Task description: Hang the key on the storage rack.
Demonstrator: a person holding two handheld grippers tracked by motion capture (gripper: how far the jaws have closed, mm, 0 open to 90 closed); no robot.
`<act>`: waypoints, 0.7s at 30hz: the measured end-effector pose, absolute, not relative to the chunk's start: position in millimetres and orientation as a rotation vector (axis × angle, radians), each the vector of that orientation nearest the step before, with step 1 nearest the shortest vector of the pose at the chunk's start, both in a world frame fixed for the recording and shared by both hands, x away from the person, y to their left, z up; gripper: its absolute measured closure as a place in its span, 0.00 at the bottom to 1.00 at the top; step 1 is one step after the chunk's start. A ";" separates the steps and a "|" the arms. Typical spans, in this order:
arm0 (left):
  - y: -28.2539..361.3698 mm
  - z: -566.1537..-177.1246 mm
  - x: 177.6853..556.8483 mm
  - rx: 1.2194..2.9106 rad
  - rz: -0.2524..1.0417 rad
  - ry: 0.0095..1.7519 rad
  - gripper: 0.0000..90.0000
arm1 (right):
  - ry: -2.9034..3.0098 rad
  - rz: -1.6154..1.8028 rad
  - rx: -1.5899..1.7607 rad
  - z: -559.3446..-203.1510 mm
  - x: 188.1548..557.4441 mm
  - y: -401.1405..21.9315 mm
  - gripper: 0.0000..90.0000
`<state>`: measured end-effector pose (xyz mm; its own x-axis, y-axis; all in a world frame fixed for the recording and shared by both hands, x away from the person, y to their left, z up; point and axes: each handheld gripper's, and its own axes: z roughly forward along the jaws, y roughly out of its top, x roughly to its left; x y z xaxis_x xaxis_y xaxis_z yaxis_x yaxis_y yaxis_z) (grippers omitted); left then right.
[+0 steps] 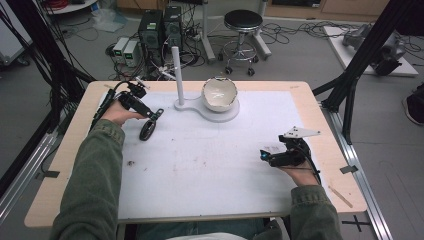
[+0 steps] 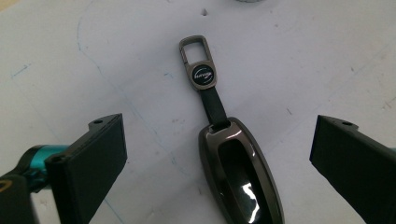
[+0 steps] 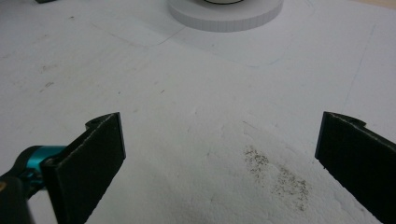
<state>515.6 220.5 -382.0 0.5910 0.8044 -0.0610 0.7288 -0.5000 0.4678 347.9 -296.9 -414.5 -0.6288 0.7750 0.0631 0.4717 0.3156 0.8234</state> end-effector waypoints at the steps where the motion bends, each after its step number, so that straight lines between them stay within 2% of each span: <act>1: 219.5 -383.7 517.6 2.381 0.222 1.228 0.06 | 2.242 1.229 1.113 -414.4 348.1 -297.0 0.01; 10: 207.2 -398.4 526.1 2.419 0.207 1.260 0.10 | 2.265 1.198 1.125 -417.0 348.9 -297.2 0.01; 13: 202.9 -402.6 526.7 2.441 0.201 1.262 0.17 | 2.274 1.189 1.123 -417.6 348.8 -296.9 0.01; 19: 200.7 -407.3 528.6 2.433 0.175 1.270 0.26 | 2.290 1.154 1.123 -420.0 348.9 -296.7 0.01; 21: 200.1 -408.9 529.1 2.435 0.164 1.269 0.33 | 2.285 1.157 1.124 -420.0 349.1 -296.9 0.01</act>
<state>529.1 200.1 -408.9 0.5834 0.8088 -0.0738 0.7634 -0.5151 0.3898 349.1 -296.9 -420.0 -0.6273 0.7774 0.0466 0.4977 0.3542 0.7917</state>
